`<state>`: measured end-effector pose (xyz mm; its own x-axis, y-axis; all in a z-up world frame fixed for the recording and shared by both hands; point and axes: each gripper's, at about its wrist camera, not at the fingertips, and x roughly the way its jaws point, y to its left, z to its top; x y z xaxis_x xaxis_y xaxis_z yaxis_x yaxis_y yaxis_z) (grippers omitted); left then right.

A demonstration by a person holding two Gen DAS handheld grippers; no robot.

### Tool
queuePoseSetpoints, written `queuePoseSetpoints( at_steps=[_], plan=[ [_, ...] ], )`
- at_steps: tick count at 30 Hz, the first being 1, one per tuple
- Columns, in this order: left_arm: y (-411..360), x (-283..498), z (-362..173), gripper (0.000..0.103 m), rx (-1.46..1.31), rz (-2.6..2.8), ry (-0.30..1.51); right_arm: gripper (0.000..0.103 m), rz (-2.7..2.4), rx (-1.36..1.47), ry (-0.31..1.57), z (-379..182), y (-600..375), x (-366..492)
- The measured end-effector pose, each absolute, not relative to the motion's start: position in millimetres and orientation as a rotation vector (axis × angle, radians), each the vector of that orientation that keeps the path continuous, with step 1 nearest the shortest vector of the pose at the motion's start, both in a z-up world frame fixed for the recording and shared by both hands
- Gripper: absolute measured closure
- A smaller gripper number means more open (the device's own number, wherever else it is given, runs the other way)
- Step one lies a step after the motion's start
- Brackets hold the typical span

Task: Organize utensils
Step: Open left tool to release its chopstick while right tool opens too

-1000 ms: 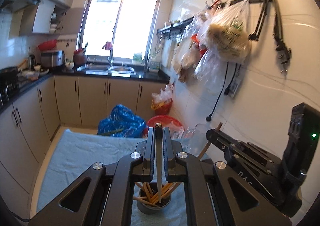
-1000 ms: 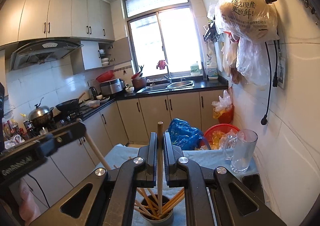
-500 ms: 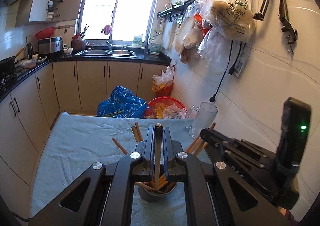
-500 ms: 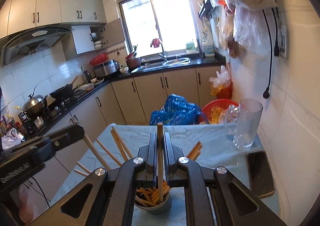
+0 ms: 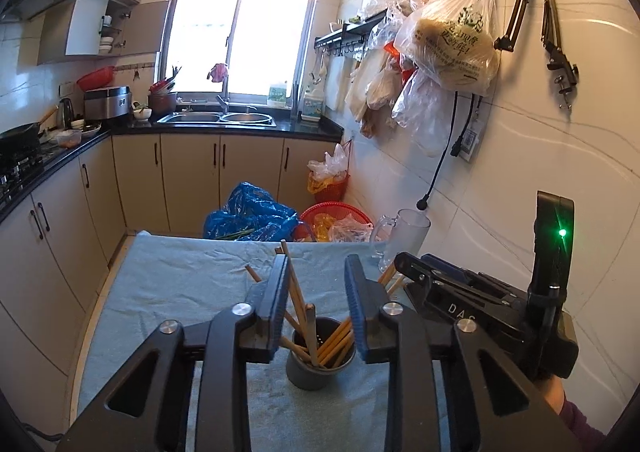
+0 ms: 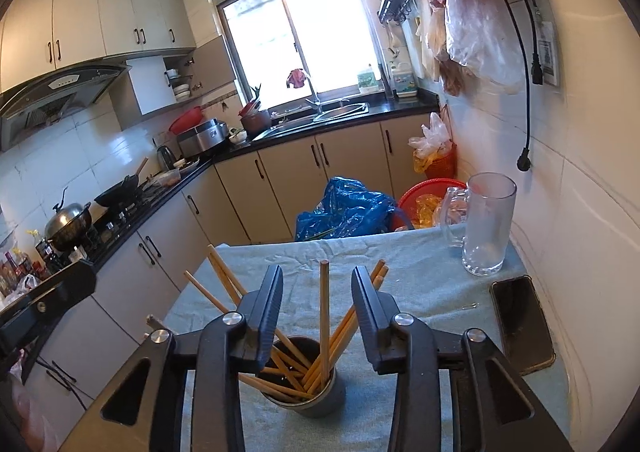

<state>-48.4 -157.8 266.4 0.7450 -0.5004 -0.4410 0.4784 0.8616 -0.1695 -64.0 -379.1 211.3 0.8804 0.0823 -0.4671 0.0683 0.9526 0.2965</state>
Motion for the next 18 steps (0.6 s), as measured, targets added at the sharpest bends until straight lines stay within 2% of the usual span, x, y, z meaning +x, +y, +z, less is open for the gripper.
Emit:
queuePoseSetpoints(
  at_steps=[3,10,18],
  plan=[
    [-149.8,-58.7,271.1,0.062,-0.055,-0.527,0.474,0.055,0.000,0.316,0.486,216.2,-379.2,-73.1],
    [-134.6,-84.8,273.9,0.048,-0.022,-0.491,0.426,0.049,-0.016,0.288,0.480,223.3,-375.6,-98.3],
    [-105.3,-99.2,261.2,0.040,-0.036,-0.439,0.479,0.046,-0.041,0.243,0.512,214.3,-373.7,-131.1]
  ],
)
